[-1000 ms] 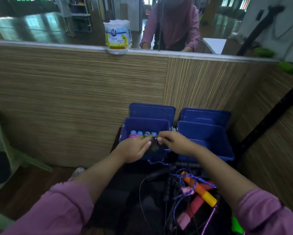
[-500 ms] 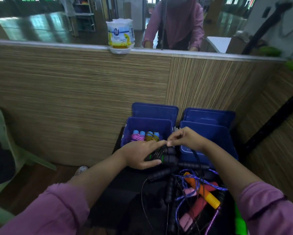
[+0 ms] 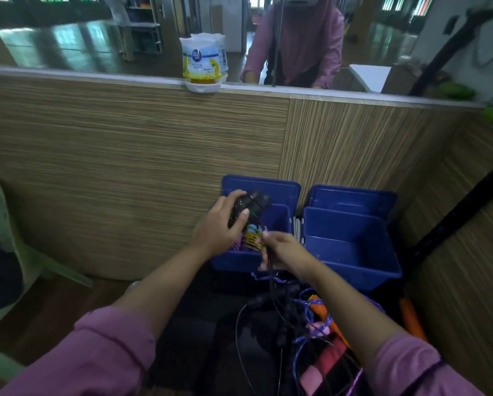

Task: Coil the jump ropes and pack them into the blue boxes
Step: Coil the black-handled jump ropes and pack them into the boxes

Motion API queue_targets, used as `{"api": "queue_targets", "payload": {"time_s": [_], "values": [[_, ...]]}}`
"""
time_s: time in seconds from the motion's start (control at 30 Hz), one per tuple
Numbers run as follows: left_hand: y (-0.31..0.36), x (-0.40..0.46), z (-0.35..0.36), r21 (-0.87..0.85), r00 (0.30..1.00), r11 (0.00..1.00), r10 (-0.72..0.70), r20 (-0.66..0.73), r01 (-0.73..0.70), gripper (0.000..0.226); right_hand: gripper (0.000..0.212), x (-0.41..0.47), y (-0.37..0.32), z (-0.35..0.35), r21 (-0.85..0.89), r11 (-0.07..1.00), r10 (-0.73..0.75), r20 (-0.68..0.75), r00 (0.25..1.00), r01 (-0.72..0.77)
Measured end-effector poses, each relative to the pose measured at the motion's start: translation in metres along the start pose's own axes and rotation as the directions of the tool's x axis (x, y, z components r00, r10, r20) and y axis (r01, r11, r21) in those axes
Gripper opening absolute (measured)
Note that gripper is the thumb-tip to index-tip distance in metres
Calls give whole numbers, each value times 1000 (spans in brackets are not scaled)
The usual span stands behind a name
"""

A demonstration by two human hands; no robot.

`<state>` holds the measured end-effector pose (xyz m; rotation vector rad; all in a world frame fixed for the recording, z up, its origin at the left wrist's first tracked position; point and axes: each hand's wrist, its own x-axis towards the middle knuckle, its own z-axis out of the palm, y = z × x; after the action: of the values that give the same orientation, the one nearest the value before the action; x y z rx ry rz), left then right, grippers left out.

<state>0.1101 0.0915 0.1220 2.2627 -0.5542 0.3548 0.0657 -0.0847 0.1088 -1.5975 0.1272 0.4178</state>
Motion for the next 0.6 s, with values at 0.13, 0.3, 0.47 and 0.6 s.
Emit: {"api": "queue_targets", "payload": {"time_s": [0.13,0.3,0.47,0.6], "values": [[-7,13,0,103,949,952,-271,-158,289,55,27,-4,13,19,-140,989,31,-86,996,-43],[-24,19,-8,357,904,831,-393,-167,427,48,30,-16,14,18,-664,742,-198,-82,977,95],[-26,0,7,575,930,774,-362,57,266,51,28,-26,-25,15,-758,559,-282,206,937,335],[-23,-23,28,550,929,835,-199,313,-6,83,27,-18,-47,-9,-695,632,-317,173,932,344]]}}
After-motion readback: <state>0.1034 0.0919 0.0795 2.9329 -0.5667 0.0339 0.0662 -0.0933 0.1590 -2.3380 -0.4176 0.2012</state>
